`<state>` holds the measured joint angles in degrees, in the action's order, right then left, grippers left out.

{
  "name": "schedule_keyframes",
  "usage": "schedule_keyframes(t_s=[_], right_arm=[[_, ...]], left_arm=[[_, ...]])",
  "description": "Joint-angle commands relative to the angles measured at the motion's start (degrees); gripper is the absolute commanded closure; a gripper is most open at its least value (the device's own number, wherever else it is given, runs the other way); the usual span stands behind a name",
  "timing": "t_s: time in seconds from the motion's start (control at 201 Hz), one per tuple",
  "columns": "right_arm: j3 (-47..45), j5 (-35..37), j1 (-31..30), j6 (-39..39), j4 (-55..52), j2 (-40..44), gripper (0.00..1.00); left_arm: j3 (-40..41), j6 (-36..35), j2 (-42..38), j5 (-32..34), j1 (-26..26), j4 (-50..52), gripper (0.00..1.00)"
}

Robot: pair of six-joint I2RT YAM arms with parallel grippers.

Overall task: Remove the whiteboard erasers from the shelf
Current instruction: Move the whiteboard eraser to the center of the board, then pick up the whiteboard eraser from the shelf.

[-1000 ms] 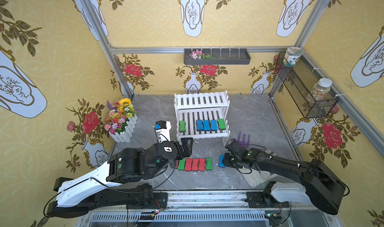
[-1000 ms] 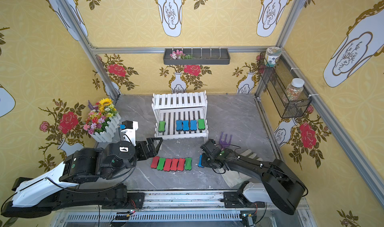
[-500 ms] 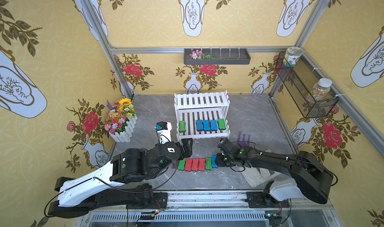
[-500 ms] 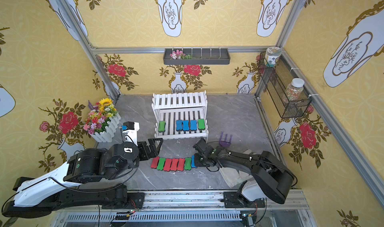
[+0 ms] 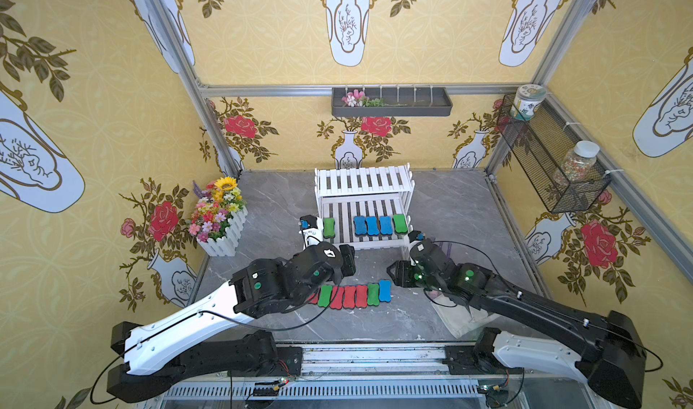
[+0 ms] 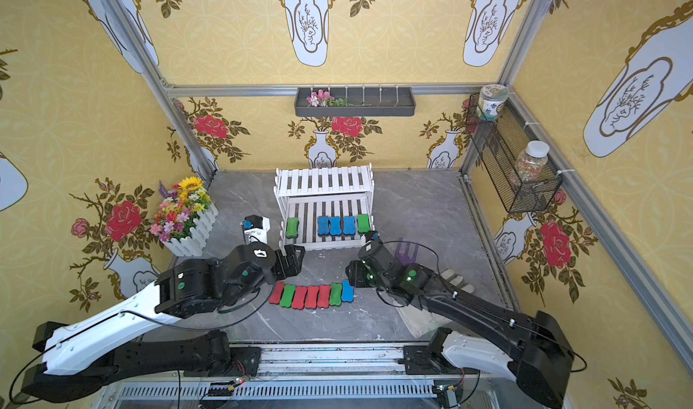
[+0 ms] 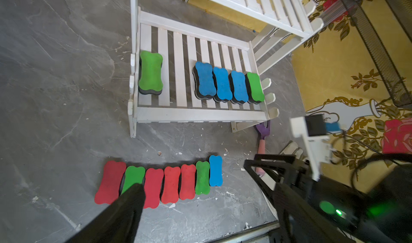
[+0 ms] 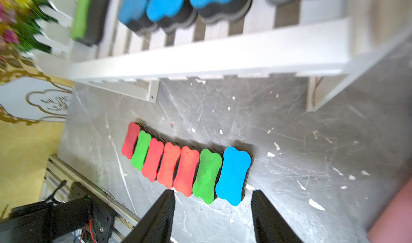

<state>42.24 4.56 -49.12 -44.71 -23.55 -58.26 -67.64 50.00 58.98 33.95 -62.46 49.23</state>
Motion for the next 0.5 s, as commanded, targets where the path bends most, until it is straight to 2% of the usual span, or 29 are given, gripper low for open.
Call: schedule_keyframes(t_s=[0.0,0.114,0.154,0.289,0.498], right_arm=[[-1.1,7.8,0.0,-3.3,-6.2,6.0,0.41],[-2.2,8.9,0.1,-4.6,-8.6,10.5,0.41],[-2.1,9.1,0.0,-4.9,-9.8,11.0,0.42],[-1.8,9.6,0.0,-4.8,-11.8,12.3,0.42],[-1.9,9.5,0.1,-3.6,-12.5,14.7,0.42]], left_arm=[[1.4,-6.3,4.2,-10.6,4.8,-11.2,0.15],[-1.9,-8.2,12.9,-8.2,5.2,-14.0,0.22],[-3.2,-10.8,15.6,-7.0,5.5,-14.3,0.23],[-7.8,-11.3,25.2,-5.4,9.6,-12.7,0.32],[-8.2,-11.9,29.4,-5.9,13.2,-15.4,0.35]])
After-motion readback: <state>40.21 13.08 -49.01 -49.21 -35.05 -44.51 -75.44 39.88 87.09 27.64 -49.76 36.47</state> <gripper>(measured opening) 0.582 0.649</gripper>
